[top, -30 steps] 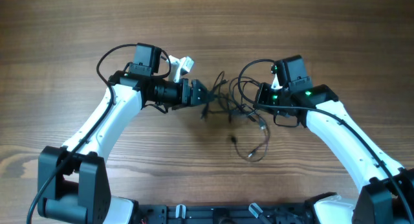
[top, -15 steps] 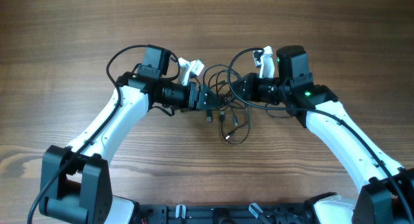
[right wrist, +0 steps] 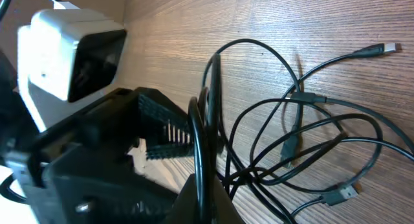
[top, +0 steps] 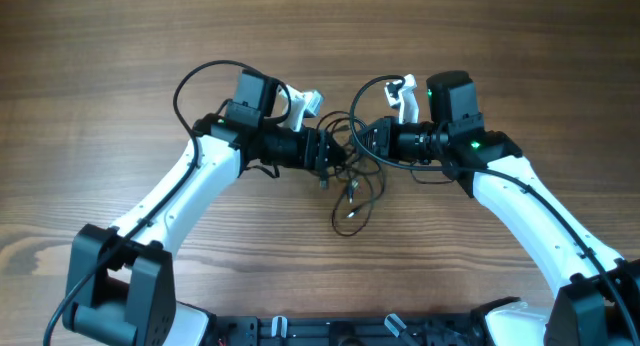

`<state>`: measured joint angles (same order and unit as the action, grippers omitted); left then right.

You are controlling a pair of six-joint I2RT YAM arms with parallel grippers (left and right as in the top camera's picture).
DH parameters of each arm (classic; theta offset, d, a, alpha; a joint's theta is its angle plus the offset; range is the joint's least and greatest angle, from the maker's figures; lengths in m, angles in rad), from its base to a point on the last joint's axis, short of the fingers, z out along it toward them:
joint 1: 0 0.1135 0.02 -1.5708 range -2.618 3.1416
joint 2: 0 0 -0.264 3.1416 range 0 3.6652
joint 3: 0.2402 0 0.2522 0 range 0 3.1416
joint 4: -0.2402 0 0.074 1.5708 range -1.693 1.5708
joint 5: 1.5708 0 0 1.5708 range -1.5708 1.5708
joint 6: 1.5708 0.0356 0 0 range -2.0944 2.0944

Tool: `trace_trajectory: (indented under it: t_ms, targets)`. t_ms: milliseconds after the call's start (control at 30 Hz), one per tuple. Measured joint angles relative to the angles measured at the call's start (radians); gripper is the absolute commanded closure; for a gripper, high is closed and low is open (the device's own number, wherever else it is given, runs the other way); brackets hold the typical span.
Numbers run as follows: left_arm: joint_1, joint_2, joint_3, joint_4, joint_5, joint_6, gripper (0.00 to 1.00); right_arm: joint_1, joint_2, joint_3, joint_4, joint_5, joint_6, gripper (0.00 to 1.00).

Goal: Untangle cables

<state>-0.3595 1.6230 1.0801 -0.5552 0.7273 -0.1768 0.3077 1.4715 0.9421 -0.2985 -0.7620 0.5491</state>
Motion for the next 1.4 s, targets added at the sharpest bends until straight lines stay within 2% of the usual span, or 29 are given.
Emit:
trace_trajectory:
  t_ms: [167,367,500,600,700,800,967,1067,1167,1400]
  targets:
    - [-0.019,0.000,0.000,-0.002,-0.097,0.000,0.34,0.000,0.000,0.000,0.000,-0.002,0.000,0.96]
    - [-0.021,0.000,0.000,0.003,-0.149,0.000,0.33,0.000,0.000,0.000,0.001,-0.051,-0.001,0.96]
    - [-0.021,0.000,0.000,0.053,-0.166,0.000,0.36,0.000,0.000,0.000,0.002,-0.106,-0.001,0.96]
    - [-0.021,0.000,0.000,0.095,-0.170,-0.003,0.70,0.000,0.000,0.000,0.002,-0.151,-0.005,0.96]
    - [-0.021,0.000,0.000,0.114,-0.170,0.008,0.96,0.000,0.000,0.000,0.000,-0.164,-0.005,0.96]
    - [-0.017,-0.004,0.000,0.114,-0.177,0.008,0.96,0.001,0.000,0.000,-0.069,-0.107,-0.008,0.96]
    - [0.055,-0.124,0.000,0.101,-0.146,0.008,0.96,0.016,0.000,0.005,-0.285,0.227,-0.012,0.92]
    - [0.095,-0.239,-0.001,0.096,-0.130,0.006,0.96,0.021,0.000,0.013,-0.333,0.450,-0.007,0.92]
    - [0.108,-0.338,-0.001,0.093,-0.130,-0.016,0.96,0.022,0.000,0.013,-0.362,0.592,0.030,0.92]
    - [0.143,-0.412,-0.007,0.095,-0.128,-0.050,0.96,0.027,-0.002,0.023,-0.377,0.764,0.076,0.92]
